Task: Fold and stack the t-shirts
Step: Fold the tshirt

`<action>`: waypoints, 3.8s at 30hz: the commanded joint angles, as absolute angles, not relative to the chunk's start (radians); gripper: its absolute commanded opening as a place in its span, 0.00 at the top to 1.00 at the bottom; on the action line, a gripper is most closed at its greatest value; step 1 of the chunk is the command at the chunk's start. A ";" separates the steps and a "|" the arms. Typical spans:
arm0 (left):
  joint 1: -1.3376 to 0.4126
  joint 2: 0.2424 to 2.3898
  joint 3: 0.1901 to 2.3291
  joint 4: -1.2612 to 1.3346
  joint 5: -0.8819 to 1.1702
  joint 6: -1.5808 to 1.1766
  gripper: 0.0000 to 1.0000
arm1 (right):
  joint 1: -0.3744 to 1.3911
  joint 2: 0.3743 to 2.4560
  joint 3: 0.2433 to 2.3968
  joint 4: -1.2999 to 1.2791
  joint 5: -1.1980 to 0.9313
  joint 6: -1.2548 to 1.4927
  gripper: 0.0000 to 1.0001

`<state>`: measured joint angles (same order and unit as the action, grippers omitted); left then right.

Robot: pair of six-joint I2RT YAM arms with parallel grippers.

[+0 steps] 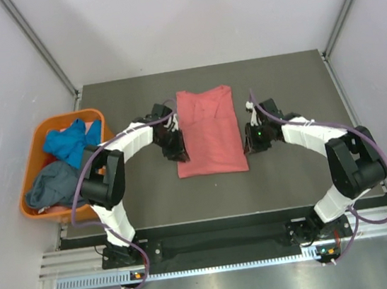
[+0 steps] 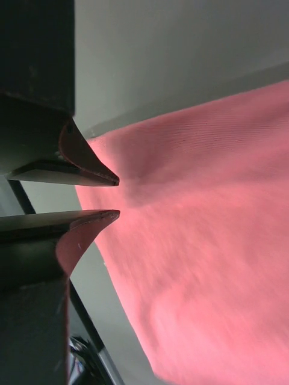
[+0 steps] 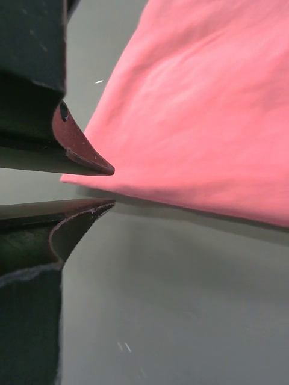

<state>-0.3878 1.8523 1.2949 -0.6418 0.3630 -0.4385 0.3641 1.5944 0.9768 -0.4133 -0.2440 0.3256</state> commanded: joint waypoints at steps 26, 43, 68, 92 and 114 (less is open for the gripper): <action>-0.416 1.720 1.115 -0.617 0.236 -0.466 0.66 | 0.397 1.531 0.785 -0.215 -0.296 0.360 0.68; -0.417 1.674 1.006 -0.611 0.126 -0.511 1.00 | 0.407 1.390 0.566 -0.147 -0.147 0.442 1.00; -0.384 1.948 1.552 -0.554 0.325 -0.430 0.86 | 0.408 1.253 0.681 -0.278 -0.170 0.466 0.80; -0.354 2.187 1.709 -0.442 0.247 -0.370 0.86 | 0.371 2.022 1.338 -0.178 -0.361 0.388 0.81; -0.363 1.879 1.486 -0.643 0.275 -0.393 0.62 | 0.370 1.499 0.936 -0.396 -0.241 0.523 0.60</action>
<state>-0.3424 2.0171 1.6234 -0.5892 0.2234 -0.3588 0.3763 1.5986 1.0405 -0.3428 -0.2859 0.4633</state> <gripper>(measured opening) 0.321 0.390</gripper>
